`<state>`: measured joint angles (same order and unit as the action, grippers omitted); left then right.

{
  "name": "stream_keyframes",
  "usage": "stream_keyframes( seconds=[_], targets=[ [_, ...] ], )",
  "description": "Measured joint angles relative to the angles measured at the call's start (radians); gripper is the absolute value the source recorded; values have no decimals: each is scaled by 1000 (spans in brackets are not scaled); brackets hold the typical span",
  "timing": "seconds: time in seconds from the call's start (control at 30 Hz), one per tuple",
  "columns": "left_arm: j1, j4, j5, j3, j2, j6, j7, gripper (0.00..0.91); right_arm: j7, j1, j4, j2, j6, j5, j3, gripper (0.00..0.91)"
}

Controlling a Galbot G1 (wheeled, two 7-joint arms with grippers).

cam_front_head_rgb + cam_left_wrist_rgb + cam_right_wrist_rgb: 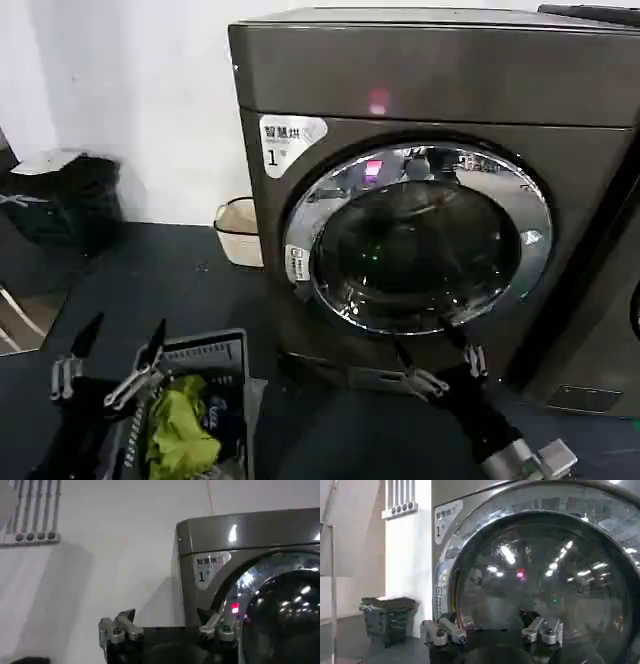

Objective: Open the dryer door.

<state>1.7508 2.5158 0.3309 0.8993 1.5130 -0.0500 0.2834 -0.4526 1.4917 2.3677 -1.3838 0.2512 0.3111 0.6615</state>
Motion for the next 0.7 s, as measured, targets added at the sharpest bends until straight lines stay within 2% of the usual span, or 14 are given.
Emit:
stream_keyframes(
  seconds=[0.13, 0.3, 0.43, 0.53, 0.7],
  targets=[
    [-4, 10, -3, -2, -6, 11, -16, 907, -19, -89, -43, 82, 22, 54, -23, 907],
    [-4, 12, 12, -3, -15, 37, -36, 907, -34, -209, -137, 186, 14, 103, -74, 907],
    [-10, 15, 24, 5, -24, 100, -54, 907, -61, -314, -235, 250, -10, 124, -135, 907],
    [-21, 18, 49, 15, -32, 147, -50, 907, -69, -402, -309, 275, -16, 141, -192, 907],
    [-39, 16, 76, 40, -34, 164, -42, 907, -81, -538, -423, 274, -27, 128, -301, 907]
  ],
)
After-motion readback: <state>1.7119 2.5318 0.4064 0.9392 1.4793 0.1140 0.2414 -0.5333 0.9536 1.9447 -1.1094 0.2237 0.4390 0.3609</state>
